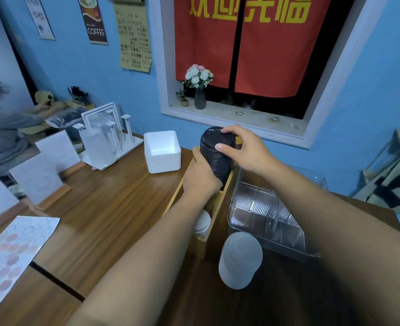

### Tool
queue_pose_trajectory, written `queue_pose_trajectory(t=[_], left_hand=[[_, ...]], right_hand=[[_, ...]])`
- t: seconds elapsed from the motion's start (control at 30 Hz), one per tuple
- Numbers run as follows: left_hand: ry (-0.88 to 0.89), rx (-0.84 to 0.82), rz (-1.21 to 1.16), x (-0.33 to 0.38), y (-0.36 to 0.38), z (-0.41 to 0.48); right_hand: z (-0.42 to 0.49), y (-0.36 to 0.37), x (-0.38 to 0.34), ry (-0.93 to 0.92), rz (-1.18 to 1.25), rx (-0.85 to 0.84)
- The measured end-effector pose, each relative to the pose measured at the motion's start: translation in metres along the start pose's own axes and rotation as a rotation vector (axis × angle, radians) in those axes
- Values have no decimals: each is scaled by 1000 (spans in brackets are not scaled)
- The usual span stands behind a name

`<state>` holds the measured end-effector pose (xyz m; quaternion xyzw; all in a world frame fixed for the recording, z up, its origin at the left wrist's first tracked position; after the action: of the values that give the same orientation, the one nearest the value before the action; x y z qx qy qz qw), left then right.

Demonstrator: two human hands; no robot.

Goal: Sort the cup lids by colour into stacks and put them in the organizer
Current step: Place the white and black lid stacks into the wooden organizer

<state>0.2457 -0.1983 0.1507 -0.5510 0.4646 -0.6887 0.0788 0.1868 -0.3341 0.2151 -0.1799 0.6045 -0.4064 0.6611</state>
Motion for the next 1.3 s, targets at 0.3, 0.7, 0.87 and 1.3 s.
queue_pose_trajectory(t=[0.3,0.7,0.87,1.3], left_hand=[[63,111,69,-3,14,-10],[96,105,81,-8,6,-11],[107,119,135,-5,6,-11],[114,55,114,-29,-22,-59]], right_hand=[[-3,10,14,13,-95,-17],[-5,20,13,21,-261,-83],[-6,22,9,49,-376,-107],[-28,28,1,2,-365,-35]])
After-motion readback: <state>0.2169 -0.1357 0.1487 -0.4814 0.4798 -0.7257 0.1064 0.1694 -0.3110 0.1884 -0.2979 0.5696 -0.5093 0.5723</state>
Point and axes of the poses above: each hand's wrist, its own z-axis towards the middle knuckle, its own y-axis out of the palm, x = y × z, the point moved 2 cm from there along z, towards the middle knuckle, and after that the axes turned 10 degrees about -x, right-handed, at the moved point
